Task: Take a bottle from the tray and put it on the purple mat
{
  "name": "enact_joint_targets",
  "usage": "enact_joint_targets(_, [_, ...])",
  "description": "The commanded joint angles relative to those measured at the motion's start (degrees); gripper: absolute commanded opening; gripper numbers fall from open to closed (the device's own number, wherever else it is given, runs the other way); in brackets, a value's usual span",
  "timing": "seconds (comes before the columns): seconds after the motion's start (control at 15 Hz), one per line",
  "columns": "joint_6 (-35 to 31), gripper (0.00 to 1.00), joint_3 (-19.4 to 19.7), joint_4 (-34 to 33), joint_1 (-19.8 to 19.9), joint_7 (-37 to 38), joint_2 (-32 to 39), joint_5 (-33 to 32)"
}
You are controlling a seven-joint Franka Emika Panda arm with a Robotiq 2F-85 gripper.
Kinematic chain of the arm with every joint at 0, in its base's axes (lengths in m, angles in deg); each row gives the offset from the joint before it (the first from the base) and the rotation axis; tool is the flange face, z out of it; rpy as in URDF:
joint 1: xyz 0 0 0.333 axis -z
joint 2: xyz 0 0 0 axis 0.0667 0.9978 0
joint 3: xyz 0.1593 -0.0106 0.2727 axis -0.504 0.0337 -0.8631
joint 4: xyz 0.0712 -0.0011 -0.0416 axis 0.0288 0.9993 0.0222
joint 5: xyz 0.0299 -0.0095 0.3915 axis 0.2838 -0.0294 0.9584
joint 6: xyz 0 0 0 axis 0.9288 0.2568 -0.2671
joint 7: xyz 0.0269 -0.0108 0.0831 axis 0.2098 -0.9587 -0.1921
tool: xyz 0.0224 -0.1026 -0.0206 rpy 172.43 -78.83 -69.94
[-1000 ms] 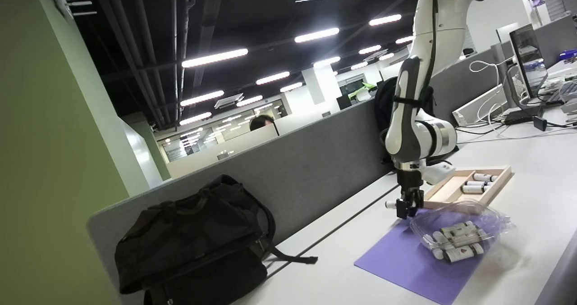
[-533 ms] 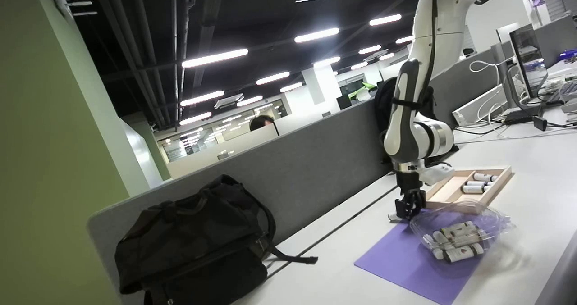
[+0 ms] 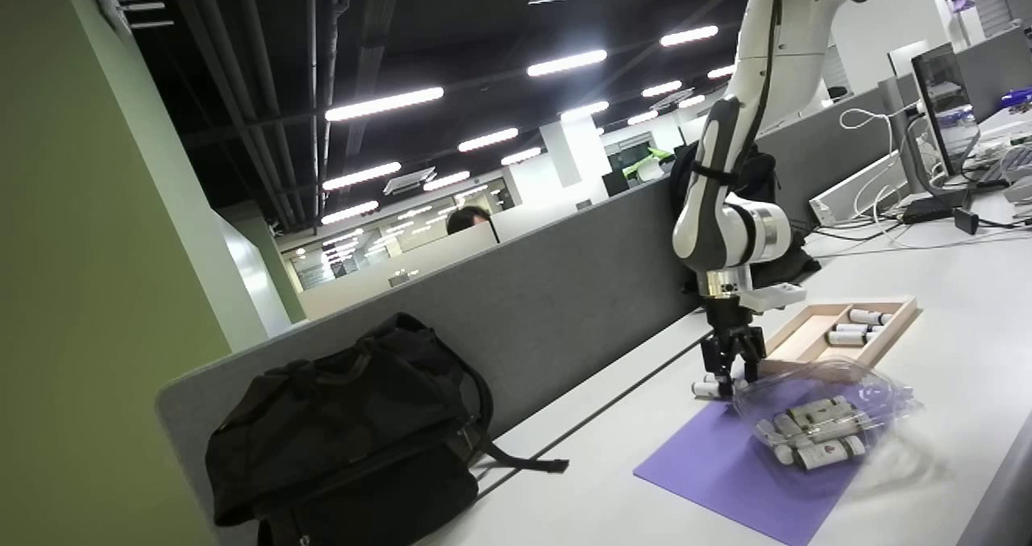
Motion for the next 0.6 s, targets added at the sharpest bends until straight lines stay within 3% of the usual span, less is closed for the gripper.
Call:
enact_joint_targets(0.0, [7.0,1.0,1.6,-1.4,-0.9,1.2,-3.6,2.0])
enact_joint_targets(0.27, [11.1,1.0,3.7,-1.6,-2.0,0.2,-7.7,3.0])
enact_joint_targets(0.33, [8.6,1.0,3.6,-1.8,-2.3,-1.2,-5.1,3.7])
enact_joint_targets(0.53, [10.3,1.0,4.5,-1.8,-2.9,-1.2,-7.1,3.9])
